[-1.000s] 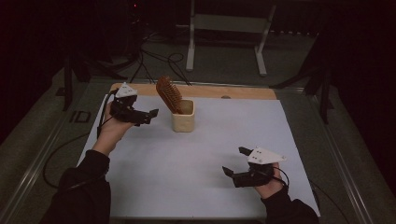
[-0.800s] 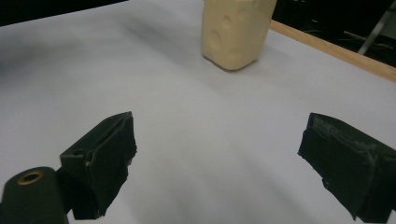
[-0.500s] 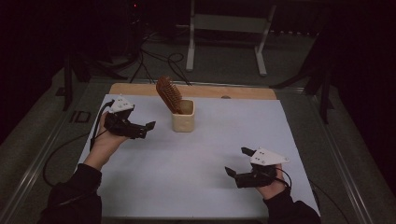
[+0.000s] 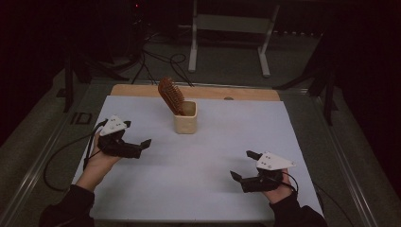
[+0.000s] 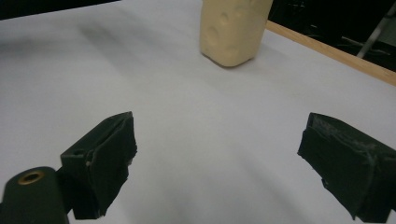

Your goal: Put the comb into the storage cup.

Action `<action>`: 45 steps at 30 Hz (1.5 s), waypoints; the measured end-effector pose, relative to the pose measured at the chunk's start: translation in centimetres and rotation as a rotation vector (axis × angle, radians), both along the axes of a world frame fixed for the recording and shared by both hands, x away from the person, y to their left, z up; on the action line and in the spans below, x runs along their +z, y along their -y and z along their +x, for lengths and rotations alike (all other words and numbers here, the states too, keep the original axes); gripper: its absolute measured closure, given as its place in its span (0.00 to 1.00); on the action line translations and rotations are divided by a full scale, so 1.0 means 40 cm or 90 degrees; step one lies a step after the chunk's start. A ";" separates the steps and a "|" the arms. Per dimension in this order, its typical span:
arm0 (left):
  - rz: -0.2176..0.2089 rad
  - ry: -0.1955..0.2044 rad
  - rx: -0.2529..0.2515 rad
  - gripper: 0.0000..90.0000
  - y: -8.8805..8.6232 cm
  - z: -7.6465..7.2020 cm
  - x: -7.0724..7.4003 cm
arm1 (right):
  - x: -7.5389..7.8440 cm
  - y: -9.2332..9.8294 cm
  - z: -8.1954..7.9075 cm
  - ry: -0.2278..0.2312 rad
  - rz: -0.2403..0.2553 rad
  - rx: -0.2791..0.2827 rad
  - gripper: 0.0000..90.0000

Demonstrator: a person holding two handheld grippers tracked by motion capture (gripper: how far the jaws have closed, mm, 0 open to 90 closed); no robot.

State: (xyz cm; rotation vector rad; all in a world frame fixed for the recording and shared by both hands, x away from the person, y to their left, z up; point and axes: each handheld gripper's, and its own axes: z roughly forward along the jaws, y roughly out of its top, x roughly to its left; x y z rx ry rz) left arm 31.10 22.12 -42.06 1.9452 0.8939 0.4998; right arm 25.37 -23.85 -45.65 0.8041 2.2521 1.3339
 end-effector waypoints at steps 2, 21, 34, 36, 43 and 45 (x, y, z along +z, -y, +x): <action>-0.007 -0.002 -0.001 0.00 -0.010 -0.015 -0.012 | -0.002 0.002 0.000 -0.003 0.001 -0.002 0.11; -0.035 -0.021 -0.008 0.00 -0.069 -0.140 -0.137 | -0.017 0.009 -0.010 -0.004 -0.012 0.003 0.11; -0.006 -0.038 -0.003 0.00 -0.085 -0.188 -0.207 | -0.025 0.017 -0.020 -0.012 -0.010 0.000 0.11; -0.005 -0.035 -0.006 0.00 -0.094 -0.196 -0.213 | -0.027 0.019 -0.022 -0.012 -0.011 -0.001 0.11; -0.004 -0.038 0.020 0.00 -0.130 -0.216 -0.236 | -0.037 0.023 -0.028 -0.018 -0.014 0.002 0.11; -0.006 -0.037 0.027 0.00 -0.139 -0.219 -0.240 | -0.040 0.025 -0.029 -0.020 -0.011 0.003 0.11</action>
